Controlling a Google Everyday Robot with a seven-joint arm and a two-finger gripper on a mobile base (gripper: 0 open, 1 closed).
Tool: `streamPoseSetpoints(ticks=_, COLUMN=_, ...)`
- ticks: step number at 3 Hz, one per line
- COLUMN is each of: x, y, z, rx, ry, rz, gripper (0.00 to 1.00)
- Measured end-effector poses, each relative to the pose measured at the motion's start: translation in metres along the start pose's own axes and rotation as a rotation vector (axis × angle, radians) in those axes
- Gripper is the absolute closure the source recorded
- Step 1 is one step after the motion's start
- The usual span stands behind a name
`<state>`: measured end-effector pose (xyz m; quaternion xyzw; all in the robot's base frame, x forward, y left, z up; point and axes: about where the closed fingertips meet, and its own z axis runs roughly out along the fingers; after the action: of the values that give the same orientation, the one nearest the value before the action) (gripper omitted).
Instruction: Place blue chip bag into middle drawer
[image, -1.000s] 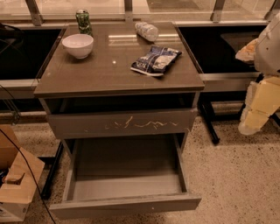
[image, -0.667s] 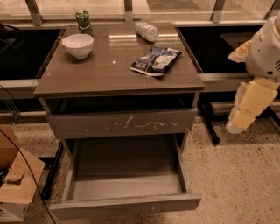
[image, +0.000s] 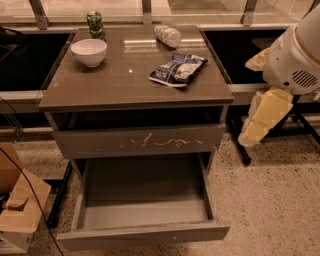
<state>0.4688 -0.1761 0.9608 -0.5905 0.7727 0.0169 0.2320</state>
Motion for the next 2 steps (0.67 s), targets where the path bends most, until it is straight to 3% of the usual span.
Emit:
streamPoseSetpoints(ticks=1, x=-0.009, y=-0.01, z=0.013, rx=0.022, ry=-0.052, rz=0.073, gripper=0.0)
streamPoseSetpoints(ticks=2, x=-0.043, y=-0.039, z=0.038, rx=0.06, ry=-0.154, rz=0.144, gripper=0.0)
